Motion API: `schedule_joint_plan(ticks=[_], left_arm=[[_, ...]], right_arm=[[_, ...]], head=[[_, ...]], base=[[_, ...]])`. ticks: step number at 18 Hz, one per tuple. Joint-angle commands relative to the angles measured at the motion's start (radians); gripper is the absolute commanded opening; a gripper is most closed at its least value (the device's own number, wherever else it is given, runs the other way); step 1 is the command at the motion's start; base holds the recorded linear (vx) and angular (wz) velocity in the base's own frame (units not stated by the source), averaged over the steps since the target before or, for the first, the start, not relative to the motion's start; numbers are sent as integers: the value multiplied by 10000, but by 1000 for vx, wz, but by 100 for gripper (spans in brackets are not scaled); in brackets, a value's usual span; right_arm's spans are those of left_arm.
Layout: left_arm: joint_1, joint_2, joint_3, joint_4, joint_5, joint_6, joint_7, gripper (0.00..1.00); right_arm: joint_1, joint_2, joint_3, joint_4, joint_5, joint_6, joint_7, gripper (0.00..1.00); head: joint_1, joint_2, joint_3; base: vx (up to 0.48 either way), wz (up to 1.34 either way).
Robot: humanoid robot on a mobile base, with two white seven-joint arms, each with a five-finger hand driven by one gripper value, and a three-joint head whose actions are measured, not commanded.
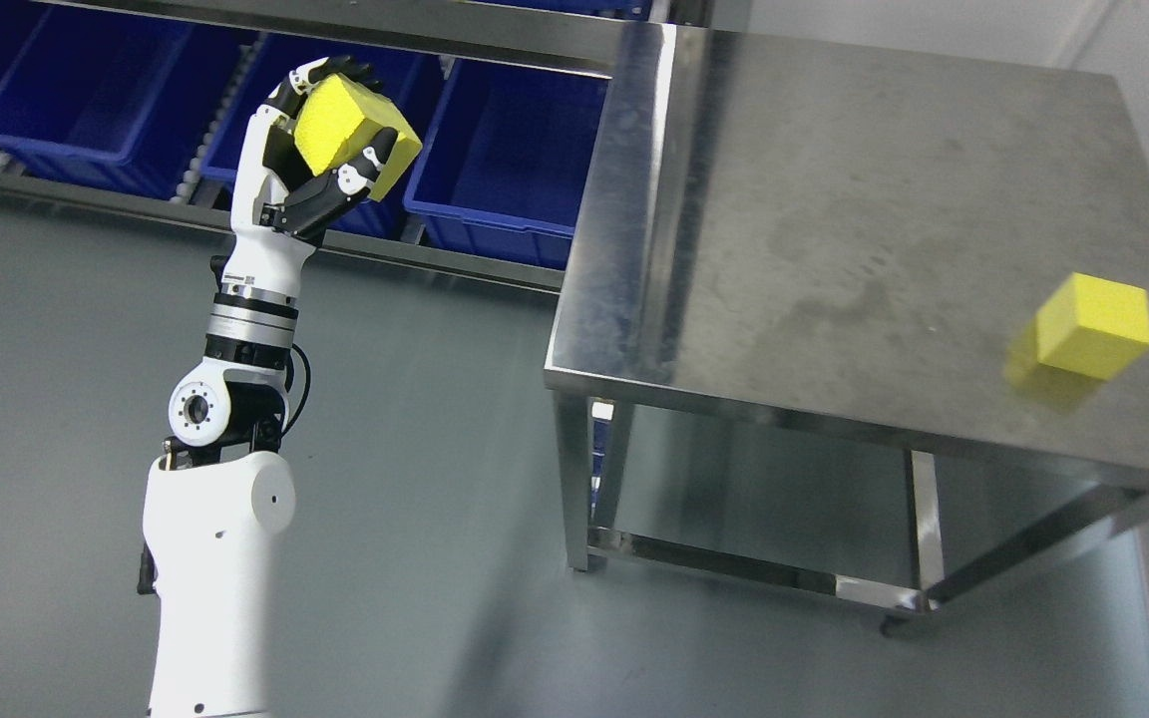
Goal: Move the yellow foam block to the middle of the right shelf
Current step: 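Hold the cube in the left hand while turning toward the blue-bin shelf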
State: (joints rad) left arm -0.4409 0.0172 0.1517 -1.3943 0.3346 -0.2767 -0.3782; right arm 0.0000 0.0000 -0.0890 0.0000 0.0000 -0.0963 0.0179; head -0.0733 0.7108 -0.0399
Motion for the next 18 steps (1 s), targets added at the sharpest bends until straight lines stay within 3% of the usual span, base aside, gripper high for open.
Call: schedule_joint_plan(ticks=[1, 18], left_arm=[[252, 3, -29, -706, -109, 36, 54, 29], [482, 3, -183, -1136, -600, 52, 146, 29]], right_arm=[[-16, -175, 0, -175, 0, -3, 6, 100], [-16, -175, 0, -175, 0, -3, 6, 100]], head=[[0, 0, 0], [0, -2, 0]], base=[[6, 641], [27, 876]])
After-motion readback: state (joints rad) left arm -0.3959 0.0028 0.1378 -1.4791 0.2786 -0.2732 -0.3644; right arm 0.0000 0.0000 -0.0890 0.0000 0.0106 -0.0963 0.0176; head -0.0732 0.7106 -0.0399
